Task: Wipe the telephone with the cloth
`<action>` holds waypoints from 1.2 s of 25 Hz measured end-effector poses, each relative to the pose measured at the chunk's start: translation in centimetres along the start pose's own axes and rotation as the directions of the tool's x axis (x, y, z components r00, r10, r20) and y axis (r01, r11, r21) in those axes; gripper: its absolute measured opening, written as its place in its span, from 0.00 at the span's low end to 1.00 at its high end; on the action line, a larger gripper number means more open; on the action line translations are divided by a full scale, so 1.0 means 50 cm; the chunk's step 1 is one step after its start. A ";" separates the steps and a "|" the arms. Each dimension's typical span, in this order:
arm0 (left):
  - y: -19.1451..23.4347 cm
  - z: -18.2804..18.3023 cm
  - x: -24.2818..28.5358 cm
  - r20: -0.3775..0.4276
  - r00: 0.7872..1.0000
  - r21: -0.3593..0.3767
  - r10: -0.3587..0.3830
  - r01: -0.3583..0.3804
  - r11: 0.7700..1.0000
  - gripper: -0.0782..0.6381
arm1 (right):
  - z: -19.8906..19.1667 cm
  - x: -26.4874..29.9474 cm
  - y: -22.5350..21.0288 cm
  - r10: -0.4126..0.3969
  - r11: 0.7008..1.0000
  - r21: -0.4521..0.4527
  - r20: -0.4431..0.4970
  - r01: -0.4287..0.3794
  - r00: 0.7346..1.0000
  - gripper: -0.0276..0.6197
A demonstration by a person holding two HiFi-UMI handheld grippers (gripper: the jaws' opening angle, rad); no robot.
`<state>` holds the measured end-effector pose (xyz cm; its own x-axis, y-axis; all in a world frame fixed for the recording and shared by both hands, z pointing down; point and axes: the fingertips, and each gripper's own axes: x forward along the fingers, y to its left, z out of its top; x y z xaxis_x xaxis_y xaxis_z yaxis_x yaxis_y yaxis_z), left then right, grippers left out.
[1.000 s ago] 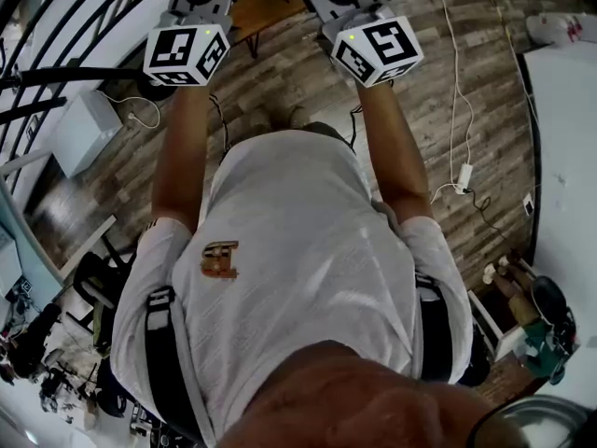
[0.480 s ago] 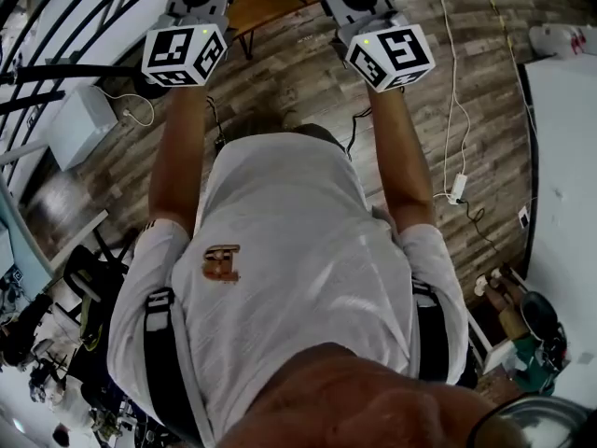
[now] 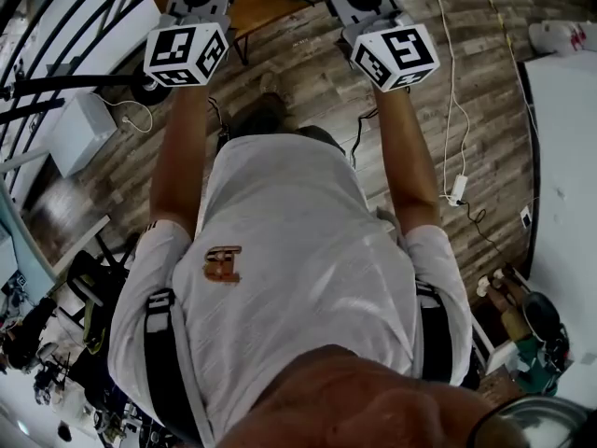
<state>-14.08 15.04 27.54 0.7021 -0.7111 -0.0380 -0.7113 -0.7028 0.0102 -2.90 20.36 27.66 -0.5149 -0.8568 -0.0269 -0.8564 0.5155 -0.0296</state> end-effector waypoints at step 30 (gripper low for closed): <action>0.322 -0.134 0.481 -0.110 0.993 -0.032 0.046 -0.050 0.998 0.13 | -0.045 0.464 -0.377 0.044 0.997 -0.058 -0.074 -0.049 0.996 0.14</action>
<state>-8.43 -13.52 33.48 0.6682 -0.7404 0.0729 -0.7438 -0.6669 0.0436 1.21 -9.29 29.85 -0.5537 -0.8314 0.0462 -0.8312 0.5552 0.0297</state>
